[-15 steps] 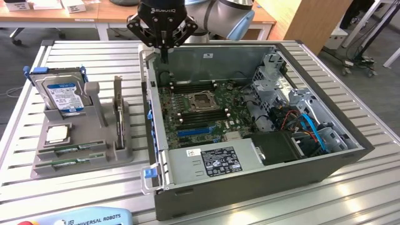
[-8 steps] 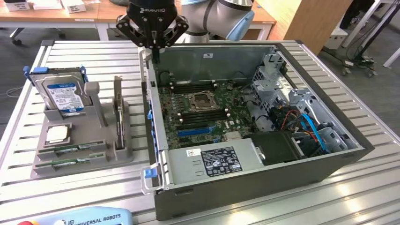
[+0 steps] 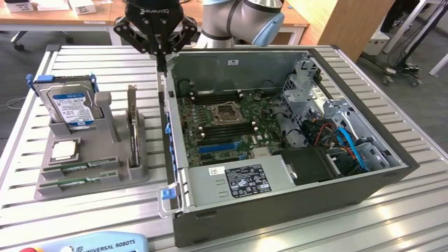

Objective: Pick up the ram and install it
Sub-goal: 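Reach for the ram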

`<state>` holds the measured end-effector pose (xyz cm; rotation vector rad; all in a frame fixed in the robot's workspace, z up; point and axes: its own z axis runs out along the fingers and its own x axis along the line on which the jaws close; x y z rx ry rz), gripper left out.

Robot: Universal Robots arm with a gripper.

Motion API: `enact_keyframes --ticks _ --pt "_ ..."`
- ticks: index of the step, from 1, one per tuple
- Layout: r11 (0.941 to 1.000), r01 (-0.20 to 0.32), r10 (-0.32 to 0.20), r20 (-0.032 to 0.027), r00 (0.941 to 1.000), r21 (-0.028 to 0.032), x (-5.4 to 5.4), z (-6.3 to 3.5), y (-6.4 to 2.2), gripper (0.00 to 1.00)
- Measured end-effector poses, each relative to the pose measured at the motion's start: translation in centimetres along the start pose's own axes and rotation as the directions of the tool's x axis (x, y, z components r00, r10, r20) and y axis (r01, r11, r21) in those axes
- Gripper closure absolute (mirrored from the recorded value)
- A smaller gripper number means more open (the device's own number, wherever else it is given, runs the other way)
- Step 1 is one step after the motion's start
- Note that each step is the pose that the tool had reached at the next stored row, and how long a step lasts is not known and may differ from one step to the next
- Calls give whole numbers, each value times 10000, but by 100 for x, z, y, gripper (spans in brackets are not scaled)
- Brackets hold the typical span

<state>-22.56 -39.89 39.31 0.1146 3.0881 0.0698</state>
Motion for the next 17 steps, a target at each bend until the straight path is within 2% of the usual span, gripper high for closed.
enact_keyframes --ticks 17 --pt "10000 1 -1 51 10000 -4 383 -17 -28 90"
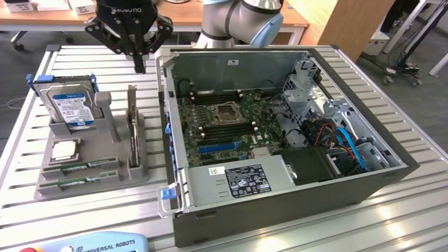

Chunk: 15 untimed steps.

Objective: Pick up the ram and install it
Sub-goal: 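Reach for the ram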

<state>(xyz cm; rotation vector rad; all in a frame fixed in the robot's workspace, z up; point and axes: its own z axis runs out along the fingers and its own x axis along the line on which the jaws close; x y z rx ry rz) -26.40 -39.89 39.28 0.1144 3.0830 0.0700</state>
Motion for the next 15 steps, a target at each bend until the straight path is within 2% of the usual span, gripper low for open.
enact_keyframes --ticks 15 --pt "10000 1 -1 11 10000 0 290 -14 -21 90"
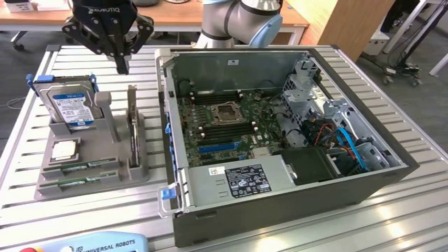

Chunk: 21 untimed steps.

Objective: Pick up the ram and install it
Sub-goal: 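Reach for the ram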

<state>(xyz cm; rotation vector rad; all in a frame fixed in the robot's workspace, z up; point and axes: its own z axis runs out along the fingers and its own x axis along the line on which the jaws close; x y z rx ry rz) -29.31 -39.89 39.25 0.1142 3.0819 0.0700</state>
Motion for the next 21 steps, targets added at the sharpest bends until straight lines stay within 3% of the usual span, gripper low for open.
enact_keyframes --ticks 12,21 --pt "10000 0 0 8 10000 -2 236 -10 -17 90" --pt "10000 -1 1 8 10000 -1 251 -10 -18 90"
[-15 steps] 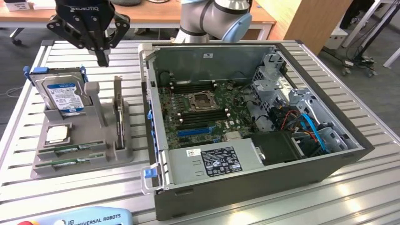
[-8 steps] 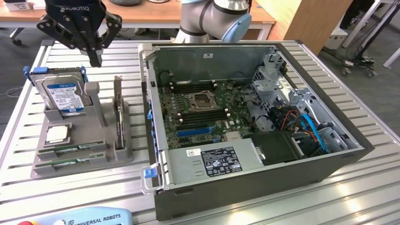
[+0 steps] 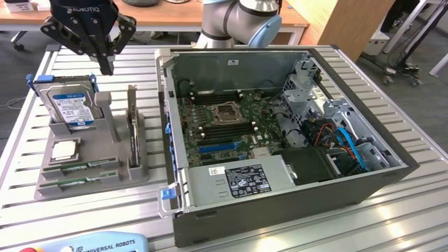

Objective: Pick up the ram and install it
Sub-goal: 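Reach for the ram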

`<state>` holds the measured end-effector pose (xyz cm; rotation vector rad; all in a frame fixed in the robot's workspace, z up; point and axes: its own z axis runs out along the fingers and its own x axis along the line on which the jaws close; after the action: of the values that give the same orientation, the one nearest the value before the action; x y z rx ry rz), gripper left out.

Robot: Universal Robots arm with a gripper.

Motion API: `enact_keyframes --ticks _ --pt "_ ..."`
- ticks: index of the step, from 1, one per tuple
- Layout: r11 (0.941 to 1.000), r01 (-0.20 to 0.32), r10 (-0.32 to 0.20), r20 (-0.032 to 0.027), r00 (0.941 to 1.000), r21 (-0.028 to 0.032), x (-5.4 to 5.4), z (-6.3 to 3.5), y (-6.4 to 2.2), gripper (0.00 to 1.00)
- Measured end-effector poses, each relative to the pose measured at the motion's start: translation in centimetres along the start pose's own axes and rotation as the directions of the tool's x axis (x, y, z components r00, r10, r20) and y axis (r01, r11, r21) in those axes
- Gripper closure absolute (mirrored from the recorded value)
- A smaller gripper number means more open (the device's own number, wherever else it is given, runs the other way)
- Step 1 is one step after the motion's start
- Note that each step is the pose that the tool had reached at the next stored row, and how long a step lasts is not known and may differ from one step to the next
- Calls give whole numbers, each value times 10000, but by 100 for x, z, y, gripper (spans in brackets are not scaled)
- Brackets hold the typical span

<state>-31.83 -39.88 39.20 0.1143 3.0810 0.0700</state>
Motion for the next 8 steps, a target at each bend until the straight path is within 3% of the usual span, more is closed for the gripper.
enact_keyframes --ticks 4,6,8 --pt "10000 -1 1 -20 10000 2 -1 0 0 90" --pt "10000 -8 8 -151 9999 13 -2 0 0 90" --pt "10000 -14 15 -328 9995 26 -5 0 0 90"
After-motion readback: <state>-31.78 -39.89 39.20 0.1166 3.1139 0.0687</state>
